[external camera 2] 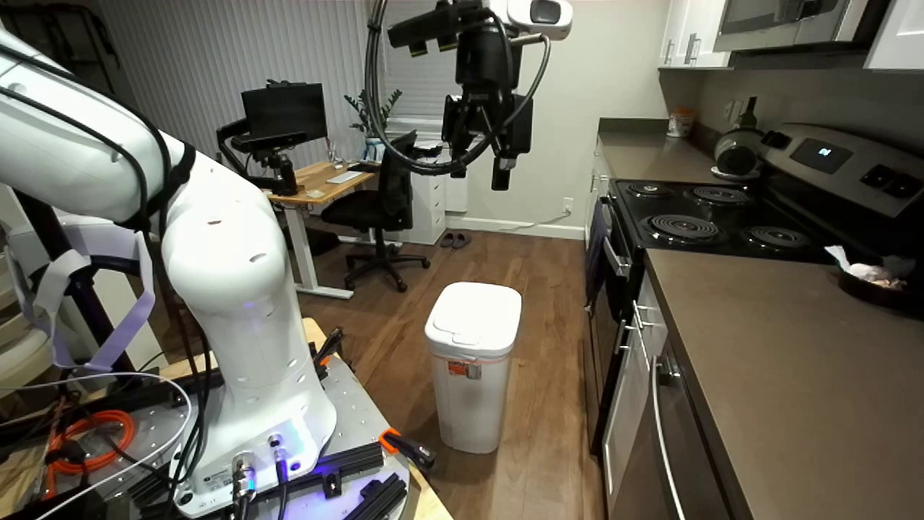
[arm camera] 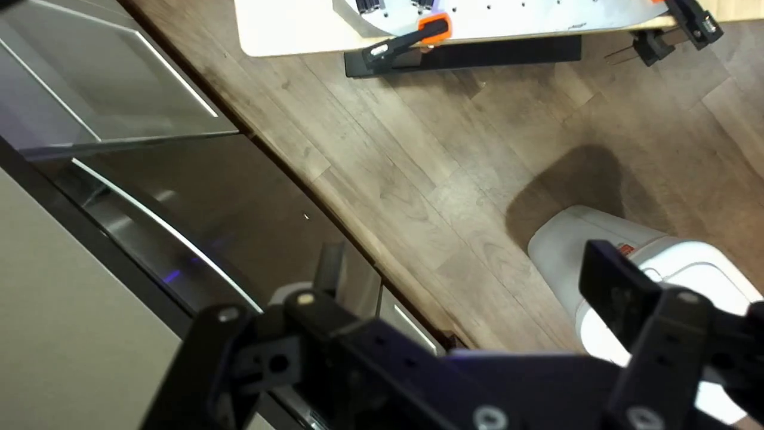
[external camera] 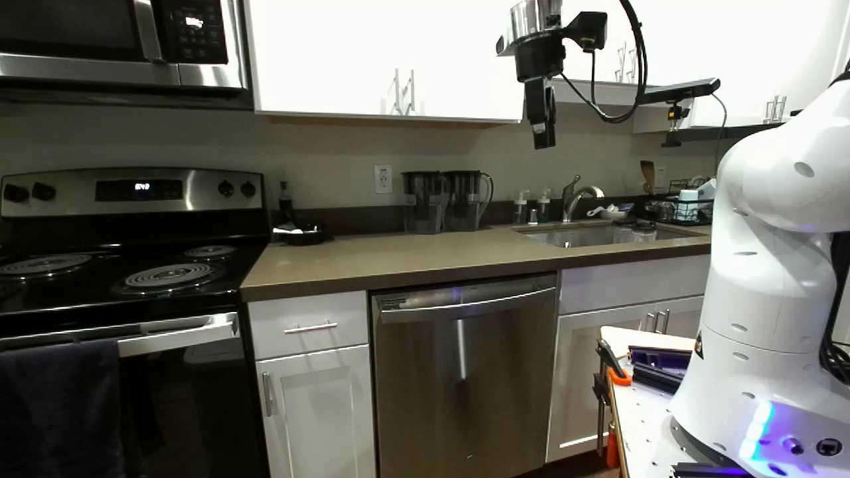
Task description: Press the button on the bin
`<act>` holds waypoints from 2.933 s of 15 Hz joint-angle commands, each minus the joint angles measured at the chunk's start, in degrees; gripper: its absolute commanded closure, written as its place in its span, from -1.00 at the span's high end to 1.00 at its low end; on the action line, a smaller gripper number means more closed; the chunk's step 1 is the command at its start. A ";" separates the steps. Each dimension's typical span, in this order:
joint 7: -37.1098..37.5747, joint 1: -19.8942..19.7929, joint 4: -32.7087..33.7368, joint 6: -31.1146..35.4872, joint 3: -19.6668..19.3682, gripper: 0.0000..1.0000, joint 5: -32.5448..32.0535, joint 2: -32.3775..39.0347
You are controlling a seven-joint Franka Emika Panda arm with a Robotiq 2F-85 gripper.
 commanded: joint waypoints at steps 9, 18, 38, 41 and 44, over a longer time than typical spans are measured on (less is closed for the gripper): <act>0.77 8.72 0.92 23.83 6.40 1.00 3.31 16.70; -1.90 12.84 16.54 34.81 12.69 1.00 1.74 43.54; -4.60 18.59 47.55 41.25 16.74 1.00 1.20 83.95; -5.33 18.45 51.20 41.94 16.86 1.00 1.53 88.72; -6.30 18.42 56.16 41.54 16.88 1.00 1.59 94.13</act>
